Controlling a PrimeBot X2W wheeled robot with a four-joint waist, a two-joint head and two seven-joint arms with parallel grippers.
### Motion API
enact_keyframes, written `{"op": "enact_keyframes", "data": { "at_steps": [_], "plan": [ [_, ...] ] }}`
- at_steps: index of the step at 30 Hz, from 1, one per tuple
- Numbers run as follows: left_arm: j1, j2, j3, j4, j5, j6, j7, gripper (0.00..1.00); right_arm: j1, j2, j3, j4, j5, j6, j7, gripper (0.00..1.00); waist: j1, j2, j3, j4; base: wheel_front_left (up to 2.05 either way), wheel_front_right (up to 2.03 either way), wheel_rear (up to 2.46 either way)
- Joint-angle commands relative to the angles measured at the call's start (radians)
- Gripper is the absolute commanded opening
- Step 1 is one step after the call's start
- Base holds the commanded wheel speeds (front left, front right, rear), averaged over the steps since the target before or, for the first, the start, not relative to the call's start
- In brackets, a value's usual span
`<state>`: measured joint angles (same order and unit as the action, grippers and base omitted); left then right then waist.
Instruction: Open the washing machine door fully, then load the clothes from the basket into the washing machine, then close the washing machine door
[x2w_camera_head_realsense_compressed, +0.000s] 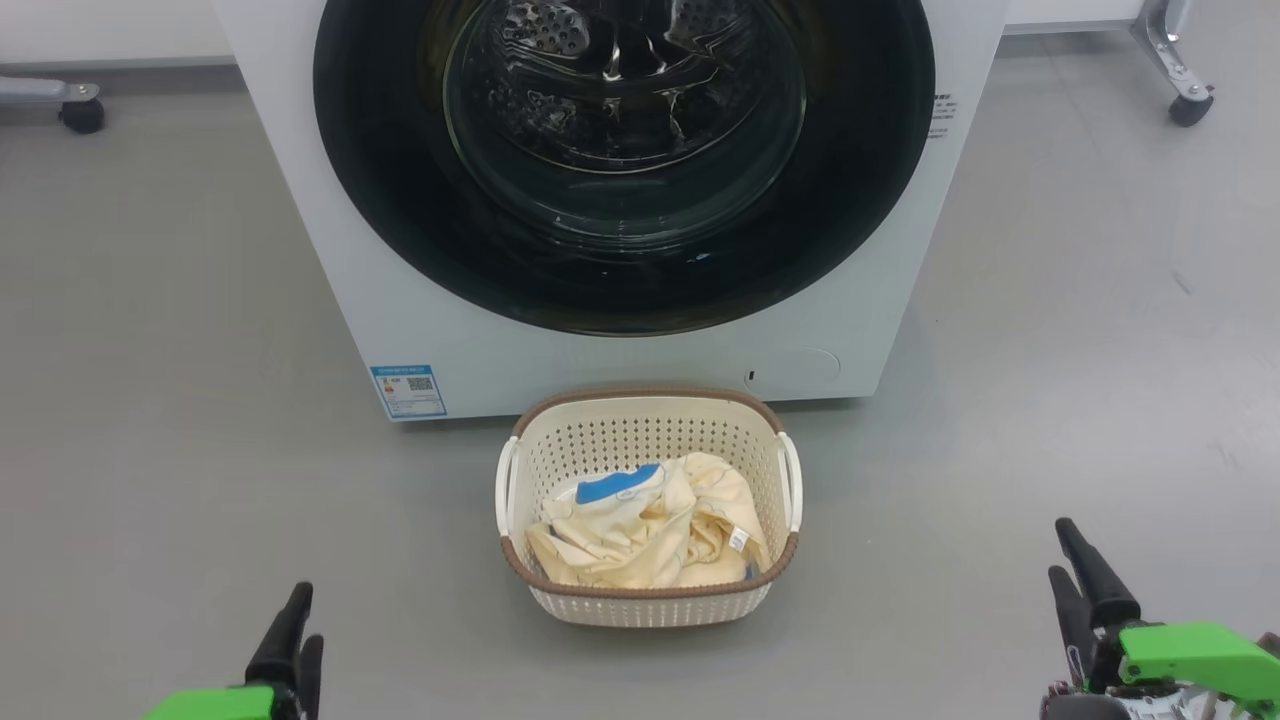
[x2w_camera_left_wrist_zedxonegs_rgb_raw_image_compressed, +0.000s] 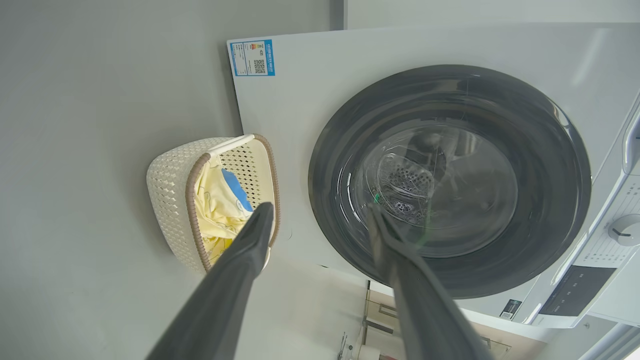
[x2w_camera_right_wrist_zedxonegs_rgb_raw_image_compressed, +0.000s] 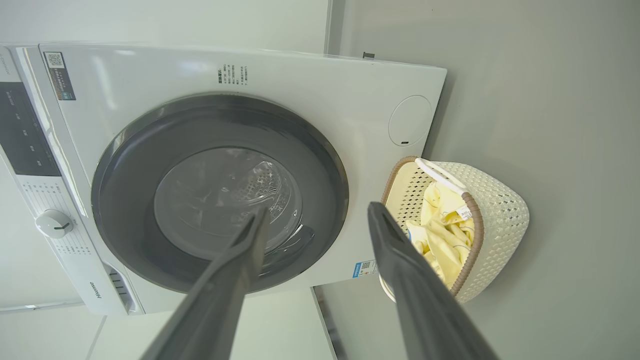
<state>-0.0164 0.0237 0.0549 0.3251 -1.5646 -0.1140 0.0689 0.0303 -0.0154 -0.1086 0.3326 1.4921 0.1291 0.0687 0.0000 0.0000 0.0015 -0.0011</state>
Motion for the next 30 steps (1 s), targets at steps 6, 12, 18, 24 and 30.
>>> {"op": "enact_keyframes", "data": {
  "at_steps": [6, 12, 18, 24, 30],
  "plan": [
    [-0.057, 0.04, -0.01, -0.045, 0.075, -0.007, -0.038, 1.0, -0.069, -0.033, 0.008, -0.042, -0.101, 0.0, -0.03, 1.0, 0.0, 0.0, 0.0, 0.0, 0.0, 0.0, 0.0],
    [-0.066, 0.061, -0.028, -0.051, 0.183, -0.005, -0.07, 1.0, -0.078, -0.042, 0.011, -0.051, -0.231, 0.0, -0.053, 1.0, 0.0, 0.0, 0.001, 0.0, 0.0, 0.0, 0.0],
    [-0.074, 0.07, -0.035, -0.066, 0.301, 0.0, -0.09, 1.0, -0.086, -0.048, 0.013, -0.066, -0.375, 0.001, -0.077, 1.0, 0.0, 0.0, 0.003, 0.0, 0.0, 0.0, 0.0],
    [-0.074, 0.073, -0.035, -0.098, 0.455, 0.0, -0.111, 1.0, -0.093, -0.054, 0.014, -0.081, -0.541, 0.001, -0.102, 1.0, 0.0, 0.0, 0.004, 0.001, 0.0, 0.0, 0.0],
    [-0.073, 0.078, -0.052, -0.119, 0.582, -0.003, -0.129, 1.0, -0.096, -0.055, 0.016, -0.088, -0.665, 0.001, -0.121, 1.0, 0.0, 0.0, 0.003, 0.003, 0.0, 0.0, 0.0]
  ]
}}
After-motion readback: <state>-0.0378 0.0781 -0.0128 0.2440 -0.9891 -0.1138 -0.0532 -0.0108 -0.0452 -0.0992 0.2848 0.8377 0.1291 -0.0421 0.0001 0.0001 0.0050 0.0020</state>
